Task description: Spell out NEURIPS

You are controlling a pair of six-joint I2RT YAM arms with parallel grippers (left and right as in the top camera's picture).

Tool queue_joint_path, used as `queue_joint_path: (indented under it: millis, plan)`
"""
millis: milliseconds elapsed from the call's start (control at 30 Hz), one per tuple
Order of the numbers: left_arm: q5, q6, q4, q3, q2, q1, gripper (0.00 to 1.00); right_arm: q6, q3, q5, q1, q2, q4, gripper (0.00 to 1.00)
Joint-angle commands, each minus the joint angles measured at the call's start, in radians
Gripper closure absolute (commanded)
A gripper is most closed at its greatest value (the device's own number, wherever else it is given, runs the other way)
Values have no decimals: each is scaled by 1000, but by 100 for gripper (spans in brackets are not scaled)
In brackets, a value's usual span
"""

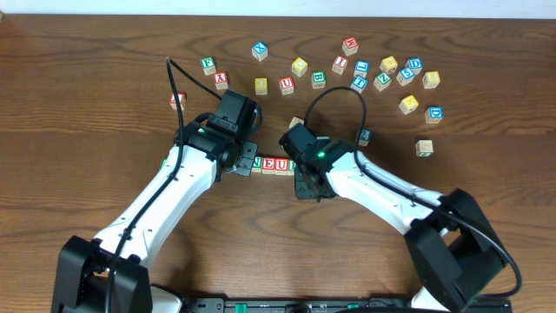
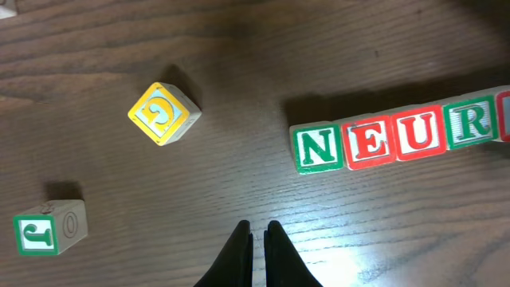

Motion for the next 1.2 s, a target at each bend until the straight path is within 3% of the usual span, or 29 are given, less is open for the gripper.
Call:
queue_joint_path:
  millis: [0,1167]
  plan:
    - [-16,10,5,-10,-7,4,93,17,-10,2,8,4,3,99]
    - [-16,10,8,-10,-7,4,92,32,-10,115,10,5,15,99]
